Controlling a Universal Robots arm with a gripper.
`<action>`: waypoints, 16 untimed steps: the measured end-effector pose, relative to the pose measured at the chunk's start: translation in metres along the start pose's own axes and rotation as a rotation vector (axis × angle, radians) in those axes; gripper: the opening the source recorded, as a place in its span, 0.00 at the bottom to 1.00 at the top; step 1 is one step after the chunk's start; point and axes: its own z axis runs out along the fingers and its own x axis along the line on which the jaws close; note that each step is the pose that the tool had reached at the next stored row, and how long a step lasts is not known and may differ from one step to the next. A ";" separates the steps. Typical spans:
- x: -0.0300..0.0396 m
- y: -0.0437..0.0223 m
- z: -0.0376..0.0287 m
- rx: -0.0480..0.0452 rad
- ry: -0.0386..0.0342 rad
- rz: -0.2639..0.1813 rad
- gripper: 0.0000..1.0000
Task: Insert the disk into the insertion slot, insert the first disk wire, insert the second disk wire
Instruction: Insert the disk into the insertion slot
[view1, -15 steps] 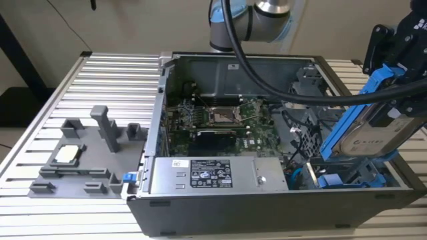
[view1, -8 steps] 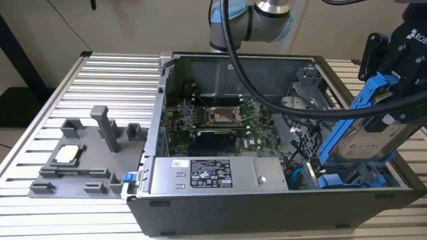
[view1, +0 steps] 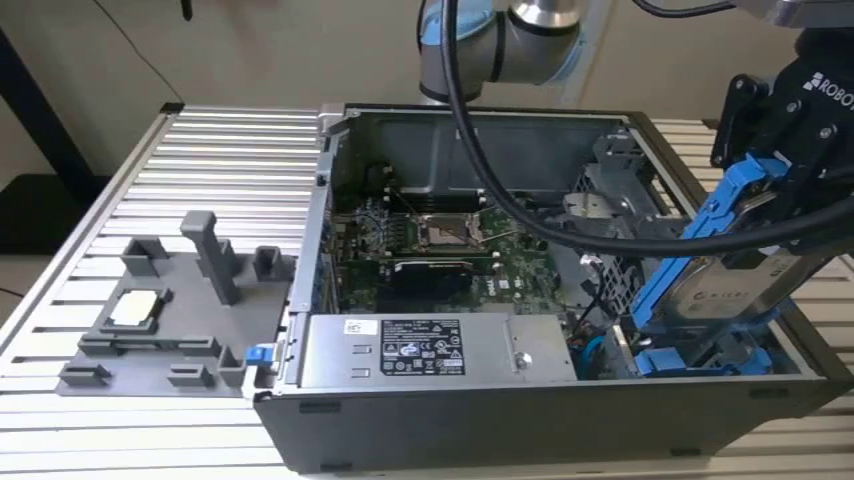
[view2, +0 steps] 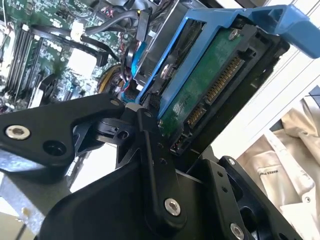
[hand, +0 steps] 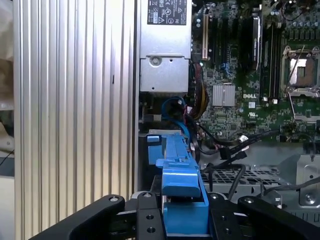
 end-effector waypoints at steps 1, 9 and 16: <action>0.0000 -0.0001 0.0006 0.0001 -0.0035 0.000 0.33; 0.0003 -0.0008 0.0050 0.0001 -0.0119 0.000 0.33; 0.0006 -0.0028 0.0098 0.0001 -0.0123 0.005 0.33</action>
